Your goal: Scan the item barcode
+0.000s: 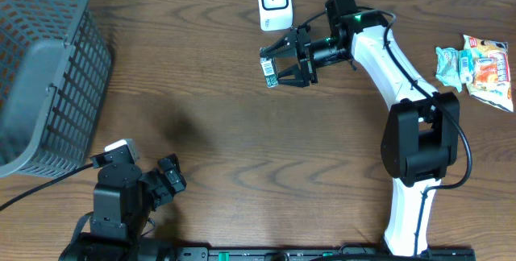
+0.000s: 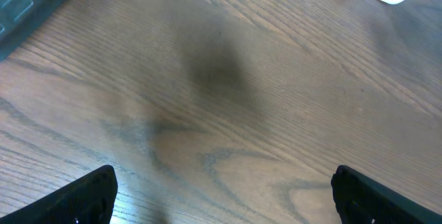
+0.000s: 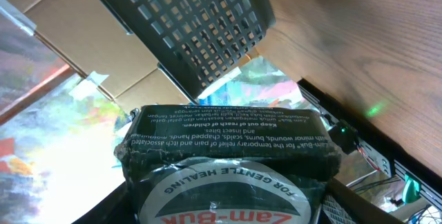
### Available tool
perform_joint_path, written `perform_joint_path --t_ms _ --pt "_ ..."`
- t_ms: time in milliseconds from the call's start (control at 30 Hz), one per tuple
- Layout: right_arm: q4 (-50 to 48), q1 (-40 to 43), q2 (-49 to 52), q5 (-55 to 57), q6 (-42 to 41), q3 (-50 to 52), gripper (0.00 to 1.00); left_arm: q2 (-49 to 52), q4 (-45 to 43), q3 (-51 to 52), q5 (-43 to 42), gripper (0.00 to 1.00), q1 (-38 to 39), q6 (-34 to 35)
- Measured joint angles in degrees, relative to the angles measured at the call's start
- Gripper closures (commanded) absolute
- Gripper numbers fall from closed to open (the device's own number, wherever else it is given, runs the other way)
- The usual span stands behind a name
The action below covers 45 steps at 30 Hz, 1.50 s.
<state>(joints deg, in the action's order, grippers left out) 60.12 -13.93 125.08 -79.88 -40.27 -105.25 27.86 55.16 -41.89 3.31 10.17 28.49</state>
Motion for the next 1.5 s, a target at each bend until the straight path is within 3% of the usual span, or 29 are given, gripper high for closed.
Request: perform_joint_path --t_ms 700,933,1033,1300,1500 --pt "0.0 -0.13 0.0 1.46 1.09 0.0 0.4 0.0 0.0 0.0 0.0 0.03 0.0 0.02" --pt "-0.74 -0.2 0.0 8.68 1.18 0.0 0.42 0.0 0.0 0.0 0.0 0.02 0.0 0.02" --pt "-3.21 -0.7 0.0 19.87 3.19 0.0 0.47 0.0 0.0 0.0 0.0 0.02 0.0 0.02" --pt "-3.78 -7.8 0.02 70.73 4.15 0.02 0.44 0.0 0.0 0.0 0.0 0.02 0.0 0.02" --pt "-17.49 -15.19 0.09 93.83 7.52 0.13 0.42 0.0 -0.02 0.0 0.02 0.02 0.0 0.0"
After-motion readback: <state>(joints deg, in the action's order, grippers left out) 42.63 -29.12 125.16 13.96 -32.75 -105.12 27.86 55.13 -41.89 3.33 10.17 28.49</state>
